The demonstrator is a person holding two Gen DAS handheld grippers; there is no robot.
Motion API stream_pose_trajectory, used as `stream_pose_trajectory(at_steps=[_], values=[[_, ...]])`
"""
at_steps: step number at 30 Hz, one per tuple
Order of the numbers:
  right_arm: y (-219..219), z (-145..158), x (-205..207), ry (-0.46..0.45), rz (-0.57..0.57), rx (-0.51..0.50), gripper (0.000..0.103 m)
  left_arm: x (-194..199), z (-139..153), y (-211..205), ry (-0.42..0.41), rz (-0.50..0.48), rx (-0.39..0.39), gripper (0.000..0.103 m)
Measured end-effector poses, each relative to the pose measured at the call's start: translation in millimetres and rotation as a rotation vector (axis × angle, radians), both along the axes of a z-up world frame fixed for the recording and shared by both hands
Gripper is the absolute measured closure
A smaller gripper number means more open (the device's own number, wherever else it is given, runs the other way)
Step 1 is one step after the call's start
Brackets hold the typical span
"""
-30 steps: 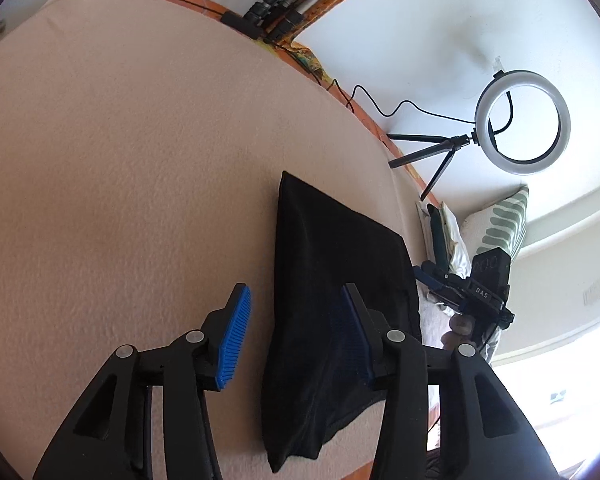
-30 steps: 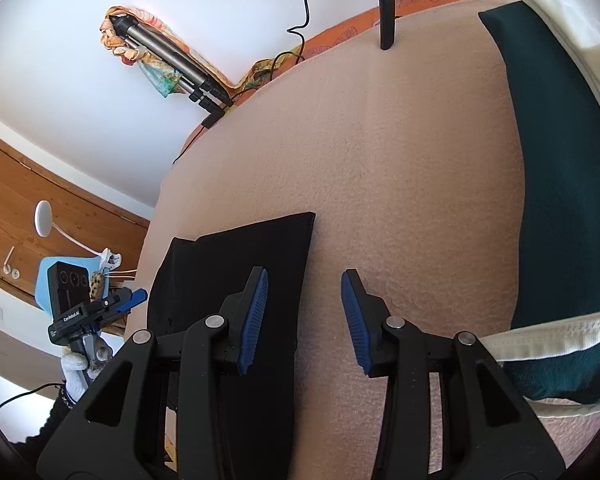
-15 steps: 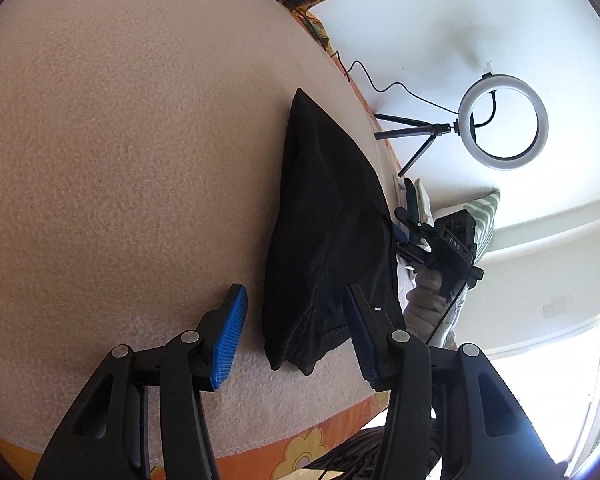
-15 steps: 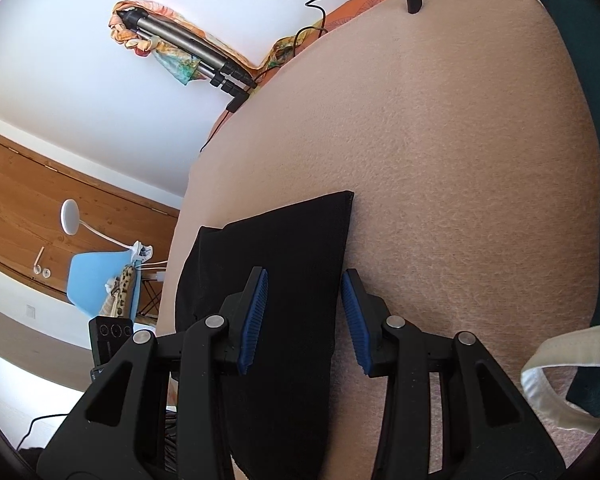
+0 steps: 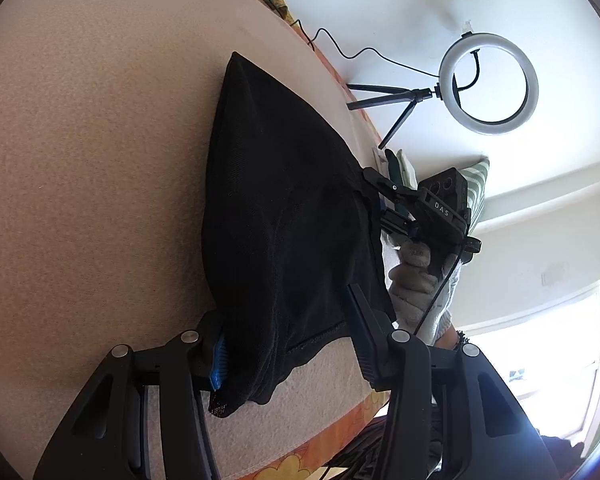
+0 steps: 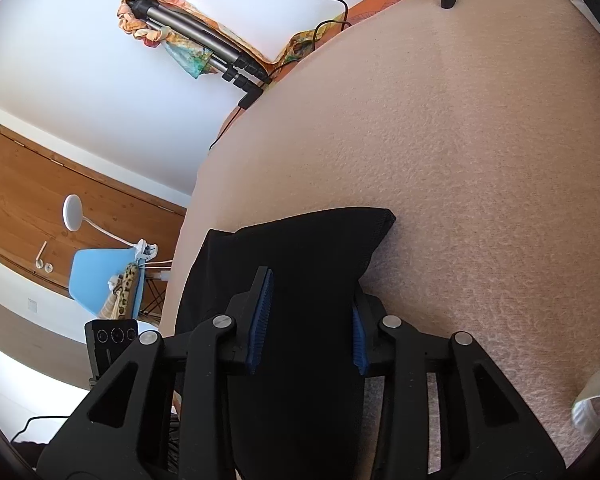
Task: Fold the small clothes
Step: 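Grasp the folded shirt edge with both tools and lift it, then carry the lifted shirt with both tools onto the green and white cloth bundle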
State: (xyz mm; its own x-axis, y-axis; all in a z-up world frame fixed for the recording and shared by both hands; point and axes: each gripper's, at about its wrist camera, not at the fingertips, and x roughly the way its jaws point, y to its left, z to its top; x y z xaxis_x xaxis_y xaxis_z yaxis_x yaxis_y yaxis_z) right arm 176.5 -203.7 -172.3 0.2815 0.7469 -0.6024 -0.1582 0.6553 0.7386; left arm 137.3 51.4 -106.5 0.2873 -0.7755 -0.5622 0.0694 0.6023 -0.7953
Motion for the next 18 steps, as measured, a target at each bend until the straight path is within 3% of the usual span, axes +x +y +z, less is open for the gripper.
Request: stream_pose_trajectory(at_steps=[3,5,7,11,18], values=[[6,1,1,-0.004,0.001,-0.044,0.077,2,1,-5,-0.007,0.000,0.022,0.063],[10,1,0,-0.008,0.000,-0.069,0.087,3,-1,-9,-0.003,0.000,0.060,0.079],[14,3,0,-0.019,0.003,-0.100,0.090,4,-3,-9,0.005,0.003,0.078,0.095],[20,9,-3,-0.045,0.000,-0.158,0.094,1,3,-11,-0.035,0.000,0.122,0.096],[28,35,-11,-0.120,-0.009,-0.229,0.096,-2,16,-11,-0.113,0.006,0.124,0.097]])
